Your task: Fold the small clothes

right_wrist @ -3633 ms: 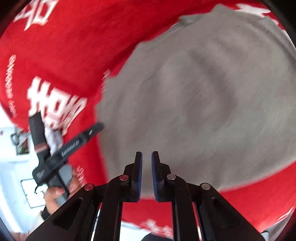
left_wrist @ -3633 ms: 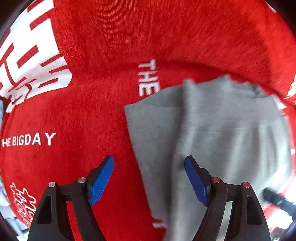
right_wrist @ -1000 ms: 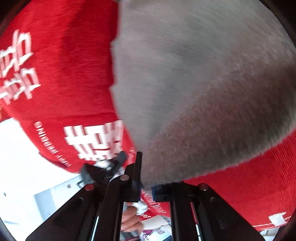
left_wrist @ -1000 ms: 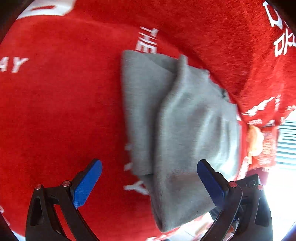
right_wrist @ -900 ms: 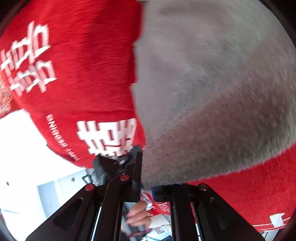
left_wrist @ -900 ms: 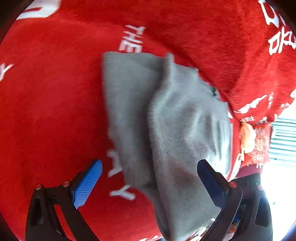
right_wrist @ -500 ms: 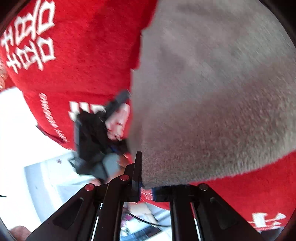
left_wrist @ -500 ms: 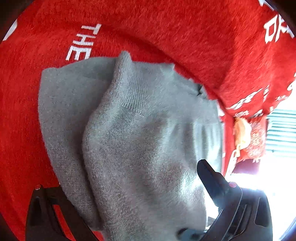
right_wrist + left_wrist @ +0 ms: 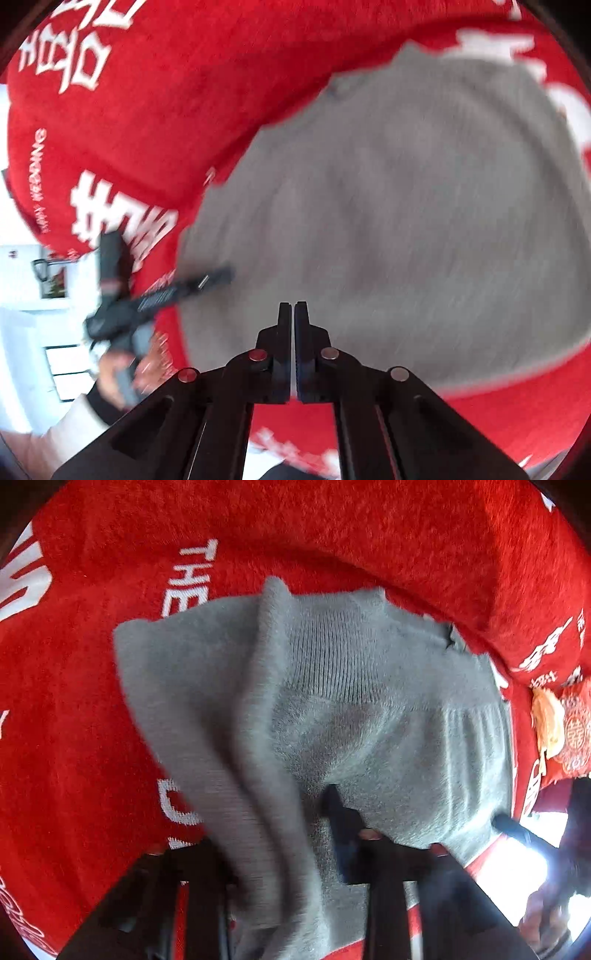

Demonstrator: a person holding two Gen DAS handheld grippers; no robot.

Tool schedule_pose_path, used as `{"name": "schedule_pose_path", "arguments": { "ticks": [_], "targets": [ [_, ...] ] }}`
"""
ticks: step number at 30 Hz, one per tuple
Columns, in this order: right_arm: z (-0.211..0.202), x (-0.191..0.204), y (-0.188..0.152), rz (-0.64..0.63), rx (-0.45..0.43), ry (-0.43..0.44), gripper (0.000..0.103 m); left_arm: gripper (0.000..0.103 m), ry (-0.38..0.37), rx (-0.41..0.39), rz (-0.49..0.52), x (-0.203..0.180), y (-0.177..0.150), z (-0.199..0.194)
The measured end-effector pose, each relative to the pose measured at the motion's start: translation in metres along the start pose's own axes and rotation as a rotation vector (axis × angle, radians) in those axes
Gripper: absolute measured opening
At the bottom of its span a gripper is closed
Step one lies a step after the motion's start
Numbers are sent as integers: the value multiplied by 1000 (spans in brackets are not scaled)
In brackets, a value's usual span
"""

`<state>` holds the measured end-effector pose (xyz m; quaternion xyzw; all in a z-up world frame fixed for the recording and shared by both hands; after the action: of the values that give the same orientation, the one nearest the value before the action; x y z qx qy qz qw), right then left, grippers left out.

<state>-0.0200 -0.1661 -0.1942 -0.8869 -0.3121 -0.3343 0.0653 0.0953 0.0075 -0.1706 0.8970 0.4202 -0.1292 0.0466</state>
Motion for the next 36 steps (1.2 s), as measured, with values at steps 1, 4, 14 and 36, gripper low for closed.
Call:
{"name": "schedule_pose_path", "arguments": {
  "ticks": [1,4,14,36],
  "targets": [
    [4,-3,10,-20,-1,-24,2,22,0,-7,-2,1,0,-2],
    [41,-20,25,-58,105,-127,2,20,-53,-47,-31,1,-2,-16],
    [26,-52,14,8,141,99,6,16,-316,-143,-39,-80,14,-73],
    [-105,-208,29,416,-140,365,42,81,-102,-169,393,-300,-1,-25]
  ]
}}
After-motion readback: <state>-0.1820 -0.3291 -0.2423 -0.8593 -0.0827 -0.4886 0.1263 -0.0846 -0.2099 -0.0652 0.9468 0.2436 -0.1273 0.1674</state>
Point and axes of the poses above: each gripper's, at about its wrist camera, not at the fingertips, and z roughly the way its jaws point, x to its left, y to its top, the point moved 3 cm from there along z, roughly the way its jaws point, and after that the axes turned 6 degrees about y, right-handed, at the moved point
